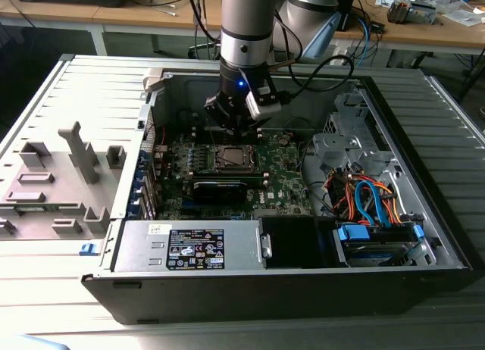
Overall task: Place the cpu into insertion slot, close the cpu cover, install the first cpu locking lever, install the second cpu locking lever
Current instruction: 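Install the first cpu locking lever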
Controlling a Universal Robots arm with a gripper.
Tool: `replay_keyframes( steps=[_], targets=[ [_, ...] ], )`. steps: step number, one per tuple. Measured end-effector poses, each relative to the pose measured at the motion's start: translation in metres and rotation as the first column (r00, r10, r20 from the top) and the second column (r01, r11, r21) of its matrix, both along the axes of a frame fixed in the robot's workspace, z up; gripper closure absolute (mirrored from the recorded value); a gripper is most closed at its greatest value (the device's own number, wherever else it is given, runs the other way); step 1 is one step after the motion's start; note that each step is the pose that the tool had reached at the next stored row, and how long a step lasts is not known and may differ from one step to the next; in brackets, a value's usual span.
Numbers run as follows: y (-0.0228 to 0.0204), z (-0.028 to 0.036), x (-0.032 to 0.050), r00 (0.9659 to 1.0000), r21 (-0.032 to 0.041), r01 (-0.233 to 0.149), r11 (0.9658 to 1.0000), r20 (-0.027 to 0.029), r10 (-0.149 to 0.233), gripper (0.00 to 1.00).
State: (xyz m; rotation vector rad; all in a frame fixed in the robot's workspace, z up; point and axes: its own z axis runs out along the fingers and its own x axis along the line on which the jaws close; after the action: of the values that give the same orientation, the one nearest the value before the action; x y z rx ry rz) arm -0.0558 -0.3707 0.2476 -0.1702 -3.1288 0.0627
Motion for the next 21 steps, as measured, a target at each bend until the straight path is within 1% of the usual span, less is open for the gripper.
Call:
replay_keyframes(
  steps=[9, 21],
  targets=[
    [0.0, 0.0, 0.0, 0.9997, 0.0, -0.023, 0.9997, 0.0001, 0.023, 0.89],
    [0.0, 0.0, 0.0, 0.9984, 0.0, -0.056, 0.9984, 0.0, 0.056, 0.89]
  ],
)
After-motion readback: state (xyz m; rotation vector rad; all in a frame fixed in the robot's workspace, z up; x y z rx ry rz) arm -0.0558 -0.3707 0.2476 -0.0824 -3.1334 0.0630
